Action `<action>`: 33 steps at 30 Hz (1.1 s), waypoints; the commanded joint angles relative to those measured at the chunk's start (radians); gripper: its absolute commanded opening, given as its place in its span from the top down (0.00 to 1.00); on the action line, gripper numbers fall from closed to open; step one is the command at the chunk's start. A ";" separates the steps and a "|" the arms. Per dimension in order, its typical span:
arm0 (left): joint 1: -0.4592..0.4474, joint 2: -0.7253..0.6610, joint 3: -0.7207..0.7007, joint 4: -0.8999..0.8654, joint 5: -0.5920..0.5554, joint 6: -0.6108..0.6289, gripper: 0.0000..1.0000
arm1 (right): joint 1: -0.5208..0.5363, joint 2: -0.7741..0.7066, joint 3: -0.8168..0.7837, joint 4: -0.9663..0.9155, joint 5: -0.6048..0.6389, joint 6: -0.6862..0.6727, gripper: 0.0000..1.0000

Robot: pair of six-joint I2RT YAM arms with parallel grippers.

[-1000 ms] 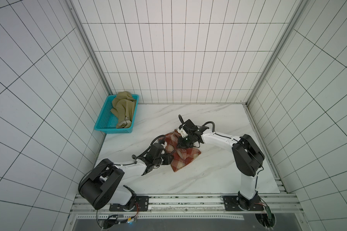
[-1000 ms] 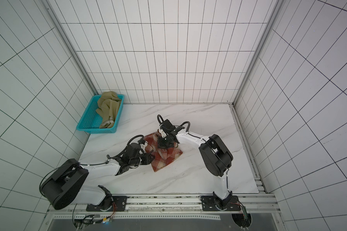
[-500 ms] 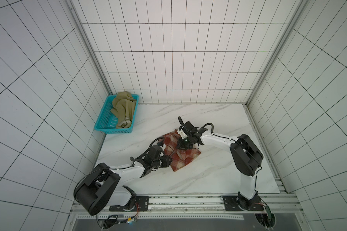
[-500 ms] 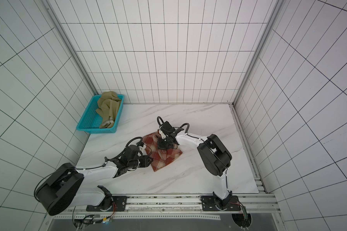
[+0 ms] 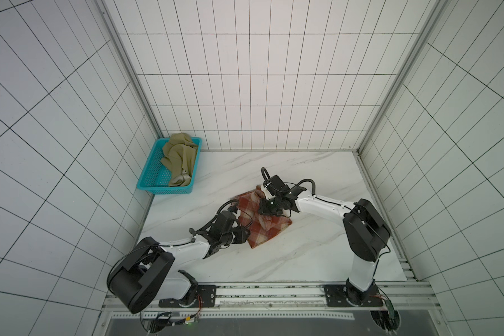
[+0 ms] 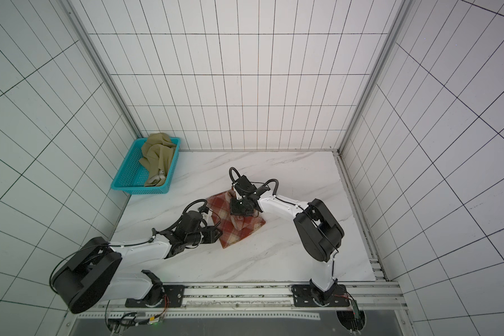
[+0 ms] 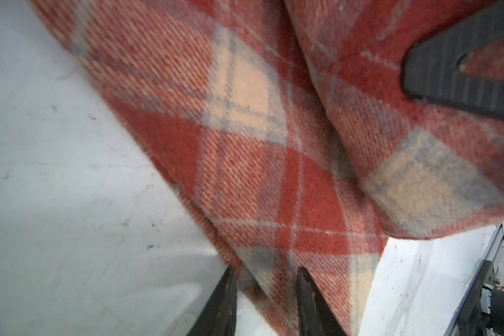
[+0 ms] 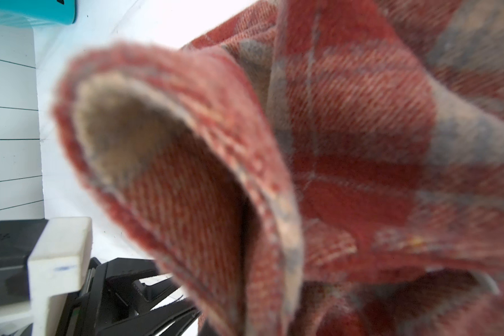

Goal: Fold and stack skirts
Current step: Fold the skirt at the center of the table.

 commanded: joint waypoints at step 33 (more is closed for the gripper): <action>0.143 -0.281 0.047 -0.195 0.022 -0.061 0.64 | 0.034 0.002 -0.047 0.036 0.012 0.025 0.56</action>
